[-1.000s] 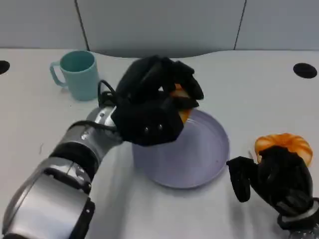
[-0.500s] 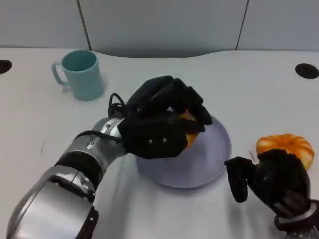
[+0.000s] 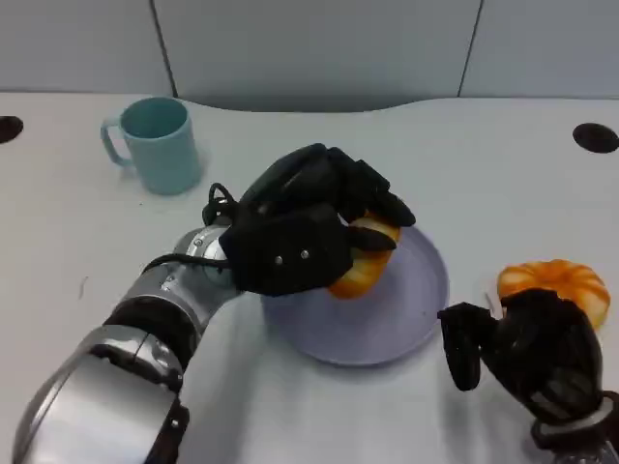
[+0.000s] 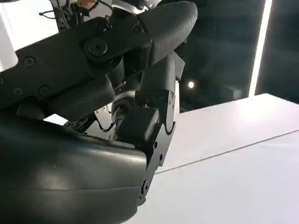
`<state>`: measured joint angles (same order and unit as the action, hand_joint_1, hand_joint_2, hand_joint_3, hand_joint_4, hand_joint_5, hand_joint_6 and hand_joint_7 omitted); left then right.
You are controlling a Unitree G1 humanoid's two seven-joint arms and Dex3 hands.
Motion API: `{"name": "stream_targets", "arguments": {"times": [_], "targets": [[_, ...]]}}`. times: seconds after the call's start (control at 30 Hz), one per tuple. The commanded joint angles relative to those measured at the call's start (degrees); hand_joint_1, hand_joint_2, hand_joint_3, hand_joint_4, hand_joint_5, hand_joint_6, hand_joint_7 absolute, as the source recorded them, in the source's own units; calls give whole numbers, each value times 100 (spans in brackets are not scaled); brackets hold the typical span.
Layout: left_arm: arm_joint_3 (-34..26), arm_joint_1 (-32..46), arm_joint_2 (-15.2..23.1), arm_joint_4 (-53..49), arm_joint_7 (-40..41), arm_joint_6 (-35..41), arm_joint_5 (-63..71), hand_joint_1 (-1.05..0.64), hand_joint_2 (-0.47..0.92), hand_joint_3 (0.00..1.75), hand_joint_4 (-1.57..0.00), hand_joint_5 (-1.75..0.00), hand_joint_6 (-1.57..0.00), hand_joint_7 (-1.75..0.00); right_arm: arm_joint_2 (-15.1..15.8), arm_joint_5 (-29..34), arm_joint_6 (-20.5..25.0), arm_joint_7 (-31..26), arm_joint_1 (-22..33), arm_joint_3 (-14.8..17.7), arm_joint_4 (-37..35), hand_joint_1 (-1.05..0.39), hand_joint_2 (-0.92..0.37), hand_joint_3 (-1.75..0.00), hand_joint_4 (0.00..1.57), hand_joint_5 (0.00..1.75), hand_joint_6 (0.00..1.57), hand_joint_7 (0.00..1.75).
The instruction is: Grasp the bread from the table and place it into the plate.
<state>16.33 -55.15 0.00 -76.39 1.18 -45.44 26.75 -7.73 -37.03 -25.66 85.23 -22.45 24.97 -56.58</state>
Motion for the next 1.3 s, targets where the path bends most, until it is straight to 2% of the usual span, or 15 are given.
{"name": "stream_targets", "arguments": {"times": [0.03, 0.27, 0.33, 0.43, 0.53, 0.63, 0.7, 0.83, 0.87, 0.93, 1.0, 1.1, 1.13, 1.2, 1.3], "targets": [[-41, -30, 70, 80, -2, -98, -66, -72, 92, 7, -104, -52, -111, 0, 413, 111, 580, 360, -225, -97, -480, -41, -90, -3, 85, 163, 110, 18], [45, -63, 128, 114, 254, -69, 70, -74, 92, 9, -106, -52, -110, 0, 175, 43, -95, 98, -130, 59, -131, -40, -90, -1, 87, 175, 123, 14], [199, -96, 173, 132, 539, 55, 276, -77, 92, 9, -107, -53, -110, 0, 110, 19, -275, 107, -139, 103, -153, -41, -89, -1, 85, 175, 112, 39], [517, -166, 268, 154, 1017, 222, 669, -85, 92, 14, -108, -54, -105, 0, 176, 99, -250, 96, -134, 24, -146, -39, -88, 0, 84, 175, 82, 121], [993, -330, 421, 167, 1423, 554, 1231, -92, 92, 29, -87, -86, -93, -1, 208, 101, -196, 123, -143, 1, -157, -38, -88, 0, 84, 175, 76, 138], [1237, -428, 523, 163, 1567, 705, 1477, -94, 92, 32, -74, -108, -88, -2, 307, 100, 135, 306, -234, -41, -313, -39, -89, -1, 83, 173, 73, 127], [1455, -543, 668, 163, 1634, 838, 1707, -97, 92, 27, -63, -133, -83, -3, 419, 123, 450, 475, -327, -53, -567, -40, -91, -1, 80, 167, 89, 49], [1710, -676, 883, 149, 1806, 942, 1980, -98, 92, 22, -47, -154, -76, -2, 161, 79, -210, 207, -194, 121, -311, -40, -90, -1, 85, 174, 115, 18], [1730, -686, 907, 143, 1820, 936, 1986, -98, 92, 22, -46, -154, -75, -2, 152, 155, -382, 73, -153, 98, -201, -39, -89, 0, 86, 174, 118, 18], [1773, -699, 932, 139, 1864, 937, 1999, -98, 92, 22, -46, -157, -74, -2, 114, 186, -499, -60, -123, 77, -121, -38, -88, -1, 88, 175, 92, 103], [1820, -714, 949, 136, 1865, 954, 2004, -97, 92, 22, -45, -159, -74, -2, 98, 79, -323, 50, -174, 81, -105, -41, -88, 0, 89, 175, 89, 102], [1867, -711, 959, 132, 1873, 969, 1990, -97, 92, 23, -44, -160, -73, -2, 129, 101, -210, 31, -166, 42, -91, -46, -88, 0, 85, 175, 102, 60], [1876, -705, 961, 130, 1872, 977, 1986, -98, 92, 25, -42, -161, -73, -2, 112, 81, -265, 54, -173, 73, -127, -45, -88, -1, 86, 175, 91, 98], [1869, -687, 976, 132, 1868, 960, 1958, -99, 92, 25, -40, -161, -73, -2, 110, 65, -208, 51, -183, 99, -185, -45, -89, -1, 87, 175, 84, 113], [1742, -643, 1035, 142, 1768, 837, 1797, -98, 92, 24, -39, -161, -73, -3, 118, 111, -175, -19, -189, 90, -227, -43, -87, 0, 88, 175, 97, 84]]}}
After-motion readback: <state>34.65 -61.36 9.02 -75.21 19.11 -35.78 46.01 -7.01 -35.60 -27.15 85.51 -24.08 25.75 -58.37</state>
